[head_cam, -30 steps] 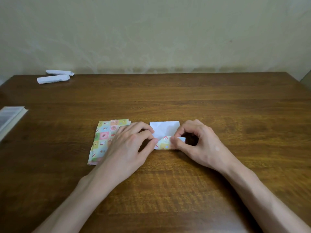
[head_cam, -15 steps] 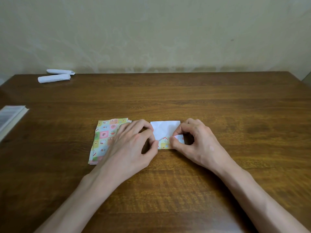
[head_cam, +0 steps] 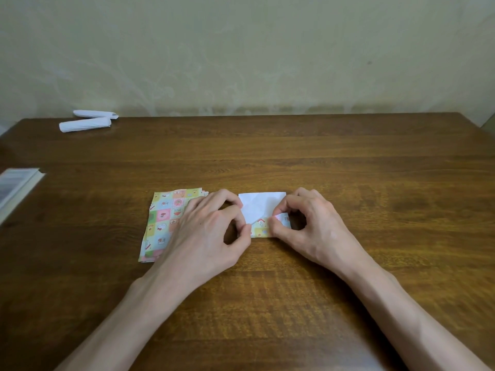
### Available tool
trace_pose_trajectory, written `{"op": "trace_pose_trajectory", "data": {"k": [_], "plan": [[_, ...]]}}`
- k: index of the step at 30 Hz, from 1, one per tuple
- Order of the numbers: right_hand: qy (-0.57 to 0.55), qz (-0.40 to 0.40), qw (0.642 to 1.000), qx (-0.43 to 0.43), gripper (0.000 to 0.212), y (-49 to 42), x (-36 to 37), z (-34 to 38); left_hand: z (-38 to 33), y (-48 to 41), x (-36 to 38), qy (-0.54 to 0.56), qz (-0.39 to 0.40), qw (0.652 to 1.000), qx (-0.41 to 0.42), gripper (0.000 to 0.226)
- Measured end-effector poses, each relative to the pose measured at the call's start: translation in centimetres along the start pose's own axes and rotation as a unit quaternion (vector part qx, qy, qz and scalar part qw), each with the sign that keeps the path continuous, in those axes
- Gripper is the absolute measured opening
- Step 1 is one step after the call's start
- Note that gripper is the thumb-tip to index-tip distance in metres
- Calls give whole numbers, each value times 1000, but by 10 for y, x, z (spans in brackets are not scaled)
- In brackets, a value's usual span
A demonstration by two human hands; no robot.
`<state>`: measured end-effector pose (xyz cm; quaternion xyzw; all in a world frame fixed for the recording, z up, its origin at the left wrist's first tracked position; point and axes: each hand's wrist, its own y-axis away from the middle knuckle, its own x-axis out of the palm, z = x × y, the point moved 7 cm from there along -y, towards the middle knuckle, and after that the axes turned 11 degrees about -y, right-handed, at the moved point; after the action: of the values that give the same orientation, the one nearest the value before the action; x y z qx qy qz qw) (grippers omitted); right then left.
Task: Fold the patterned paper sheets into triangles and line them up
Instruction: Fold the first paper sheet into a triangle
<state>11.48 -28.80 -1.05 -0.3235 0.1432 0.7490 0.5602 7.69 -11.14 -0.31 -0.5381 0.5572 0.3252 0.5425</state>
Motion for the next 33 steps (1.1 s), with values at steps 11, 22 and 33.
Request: {"op": "trace_pose_trajectory", "data": {"k": [11, 22, 33], "plan": [[2, 13, 1000, -2, 11, 0, 1, -1, -1, 2, -3, 12, -12, 999, 48, 17], [1, 10, 1000, -14, 14, -1, 1, 0, 6, 6, -8, 13, 12, 997, 80, 33], [-2, 11, 1000, -16, 12, 0, 1, 0, 6, 4, -5, 26, -2, 996, 81, 22]]}}
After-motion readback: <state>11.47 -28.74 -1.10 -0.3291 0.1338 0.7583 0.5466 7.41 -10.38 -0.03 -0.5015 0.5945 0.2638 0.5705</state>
